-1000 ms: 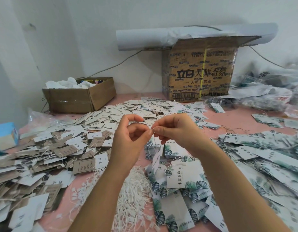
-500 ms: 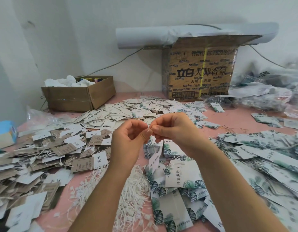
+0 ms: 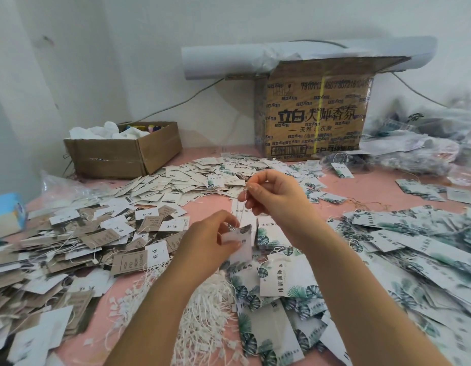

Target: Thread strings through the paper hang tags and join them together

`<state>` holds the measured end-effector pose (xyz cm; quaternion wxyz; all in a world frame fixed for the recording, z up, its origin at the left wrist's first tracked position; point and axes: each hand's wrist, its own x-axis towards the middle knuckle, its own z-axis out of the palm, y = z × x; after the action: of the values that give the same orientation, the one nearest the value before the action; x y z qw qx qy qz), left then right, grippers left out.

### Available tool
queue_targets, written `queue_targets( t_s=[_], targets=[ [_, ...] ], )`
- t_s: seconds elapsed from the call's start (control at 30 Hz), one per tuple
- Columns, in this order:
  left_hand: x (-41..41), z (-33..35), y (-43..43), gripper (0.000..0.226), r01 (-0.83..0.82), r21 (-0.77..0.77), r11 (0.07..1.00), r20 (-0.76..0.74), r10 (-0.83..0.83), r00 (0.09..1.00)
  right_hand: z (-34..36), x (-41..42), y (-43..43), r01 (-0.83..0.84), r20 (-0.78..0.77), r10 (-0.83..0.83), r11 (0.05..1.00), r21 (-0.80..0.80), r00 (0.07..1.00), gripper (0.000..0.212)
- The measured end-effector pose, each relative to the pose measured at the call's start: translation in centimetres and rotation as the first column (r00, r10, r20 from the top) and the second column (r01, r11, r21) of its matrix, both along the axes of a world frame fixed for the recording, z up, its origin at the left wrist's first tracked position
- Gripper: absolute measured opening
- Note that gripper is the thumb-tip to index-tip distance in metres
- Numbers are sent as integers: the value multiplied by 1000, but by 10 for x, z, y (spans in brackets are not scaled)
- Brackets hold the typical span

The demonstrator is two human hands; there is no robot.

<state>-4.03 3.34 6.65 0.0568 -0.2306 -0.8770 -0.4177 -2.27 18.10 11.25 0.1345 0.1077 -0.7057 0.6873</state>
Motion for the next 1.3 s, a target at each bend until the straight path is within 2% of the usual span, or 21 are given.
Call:
queue_targets(
  t_s=[0.07,0.1,0.2,0.27,0.33,0.47,0.53,0.63,0.67,0.73,0.8,0.87,0.93,1.03,1.17,1.3],
  targets=[
    [-2,1,-2,34,-33,82,996,-22,35,999,-1,-2,4,46,-22,-46,999,1,999,18],
    [-2,2,-3,35,-44,129,991,-26,48,998,-2,-3,7,80,-30,-79,995,52,996,17],
    [0,8,-5,42,-42,226,973,-55,56,997,-8,-6,13,157,-30,-157,921,357,987,23],
    [2,10,-4,44,-40,303,952,-80,67,995,-11,-7,12,89,38,-118,890,446,992,29],
    [2,11,-4,44,-57,382,922,-84,96,992,-11,-6,9,-24,128,-28,922,387,991,34],
    [1,13,-6,41,-79,476,876,-76,130,989,-10,-4,11,-230,217,184,951,209,959,27],
    [2,13,-7,42,-72,481,874,-52,110,993,-10,-3,12,-245,218,195,940,236,956,25],
    [2,13,-6,47,-67,366,928,58,49,997,-9,-3,14,-194,240,89,865,462,967,18],
    [1,13,-7,48,-56,275,960,87,33,996,-9,-3,16,-189,259,44,799,571,965,20],
    [0,11,-11,43,-8,60,998,109,1,994,-9,-3,23,-227,310,-34,605,763,950,26],
    [-1,10,-17,23,89,-133,987,150,-69,986,-12,-3,29,-302,373,-97,422,855,923,29],
    [0,9,-24,15,257,-262,930,304,-173,937,-16,-5,32,-348,411,-154,319,882,899,29],
    [1,9,-27,23,390,-370,843,451,-204,869,-20,-7,32,-369,429,-200,276,887,881,26],
    [-1,5,-26,29,432,-530,730,491,-151,858,-22,-9,31,-387,450,-236,271,881,861,31],
    [-3,-2,-23,21,352,-590,726,434,-82,897,-22,-11,32,-333,420,-259,320,887,870,39],
    [-3,-3,-21,8,333,-544,770,422,-92,902,-22,-11,32,-247,339,-279,319,915,898,38]
  ],
)
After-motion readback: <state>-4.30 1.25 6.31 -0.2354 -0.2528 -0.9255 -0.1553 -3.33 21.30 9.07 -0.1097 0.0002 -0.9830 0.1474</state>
